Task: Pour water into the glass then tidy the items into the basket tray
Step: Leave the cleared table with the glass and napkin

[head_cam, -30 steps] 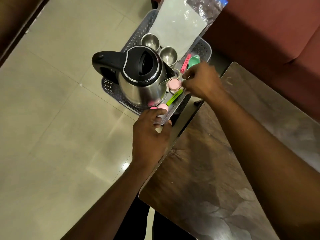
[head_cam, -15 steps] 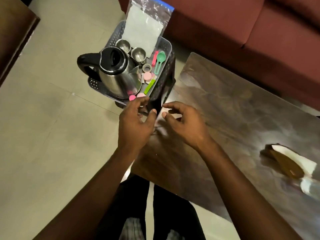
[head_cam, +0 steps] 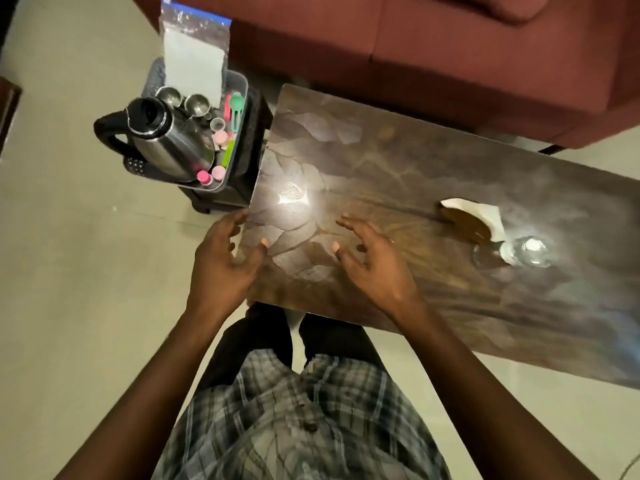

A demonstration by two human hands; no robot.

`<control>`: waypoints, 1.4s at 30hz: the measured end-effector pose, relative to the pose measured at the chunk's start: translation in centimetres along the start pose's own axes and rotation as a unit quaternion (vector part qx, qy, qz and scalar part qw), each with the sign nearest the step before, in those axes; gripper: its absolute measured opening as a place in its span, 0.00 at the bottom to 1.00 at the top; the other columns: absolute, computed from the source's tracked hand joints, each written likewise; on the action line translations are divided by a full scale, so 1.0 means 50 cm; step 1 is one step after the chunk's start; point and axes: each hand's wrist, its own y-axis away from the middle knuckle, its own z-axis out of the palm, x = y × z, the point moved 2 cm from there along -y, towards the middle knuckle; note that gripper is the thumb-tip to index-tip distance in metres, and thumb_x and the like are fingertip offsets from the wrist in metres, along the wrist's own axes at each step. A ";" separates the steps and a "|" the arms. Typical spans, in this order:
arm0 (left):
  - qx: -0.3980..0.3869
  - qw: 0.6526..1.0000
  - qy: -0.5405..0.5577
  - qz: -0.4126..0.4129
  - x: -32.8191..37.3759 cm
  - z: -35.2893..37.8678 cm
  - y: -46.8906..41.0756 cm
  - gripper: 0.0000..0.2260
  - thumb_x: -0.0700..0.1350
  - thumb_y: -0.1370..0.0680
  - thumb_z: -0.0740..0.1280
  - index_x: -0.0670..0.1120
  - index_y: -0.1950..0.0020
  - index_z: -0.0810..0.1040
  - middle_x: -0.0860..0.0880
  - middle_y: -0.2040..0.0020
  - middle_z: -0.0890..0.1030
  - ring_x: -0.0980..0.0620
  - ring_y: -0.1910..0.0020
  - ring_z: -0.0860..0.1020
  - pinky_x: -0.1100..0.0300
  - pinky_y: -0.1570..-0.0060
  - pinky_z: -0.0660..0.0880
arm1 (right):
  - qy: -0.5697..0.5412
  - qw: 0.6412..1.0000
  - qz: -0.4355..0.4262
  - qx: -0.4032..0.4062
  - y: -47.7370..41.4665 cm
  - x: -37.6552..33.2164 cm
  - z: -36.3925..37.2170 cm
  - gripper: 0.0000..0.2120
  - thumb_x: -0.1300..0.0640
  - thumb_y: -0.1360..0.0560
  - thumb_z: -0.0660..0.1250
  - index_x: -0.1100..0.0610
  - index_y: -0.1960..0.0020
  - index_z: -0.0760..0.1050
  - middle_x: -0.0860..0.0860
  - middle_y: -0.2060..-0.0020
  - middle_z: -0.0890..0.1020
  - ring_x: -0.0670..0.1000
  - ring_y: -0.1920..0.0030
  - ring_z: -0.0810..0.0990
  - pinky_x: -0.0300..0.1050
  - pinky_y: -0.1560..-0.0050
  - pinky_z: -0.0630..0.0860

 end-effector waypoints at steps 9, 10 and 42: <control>-0.123 0.989 0.030 0.071 0.105 0.067 0.094 0.22 0.47 0.22 0.75 0.60 0.30 0.75 0.57 0.32 0.77 0.65 0.40 0.76 0.70 0.43 0.73 | -0.008 0.989 0.074 0.127 0.225 0.057 -0.113 0.20 0.48 0.16 0.69 0.48 0.25 0.76 0.42 0.27 0.78 0.34 0.32 0.73 0.41 0.31 0.76; -0.130 0.987 0.029 0.088 0.115 0.073 0.101 0.22 0.47 0.22 0.75 0.57 0.30 0.76 0.57 0.32 0.77 0.63 0.39 0.77 0.66 0.42 0.75 | -0.013 0.986 0.081 0.144 0.246 0.058 -0.117 0.20 0.48 0.16 0.69 0.48 0.25 0.76 0.43 0.27 0.78 0.34 0.31 0.72 0.42 0.31 0.76; -0.145 0.975 -0.005 0.170 0.353 0.494 0.421 0.24 0.47 0.23 0.76 0.54 0.27 0.75 0.56 0.30 0.77 0.56 0.36 0.78 0.61 0.40 0.76 | -0.052 0.972 0.081 0.213 0.570 0.394 -0.474 0.27 0.50 0.21 0.75 0.46 0.24 0.74 0.42 0.26 0.74 0.42 0.26 0.71 0.50 0.24 0.72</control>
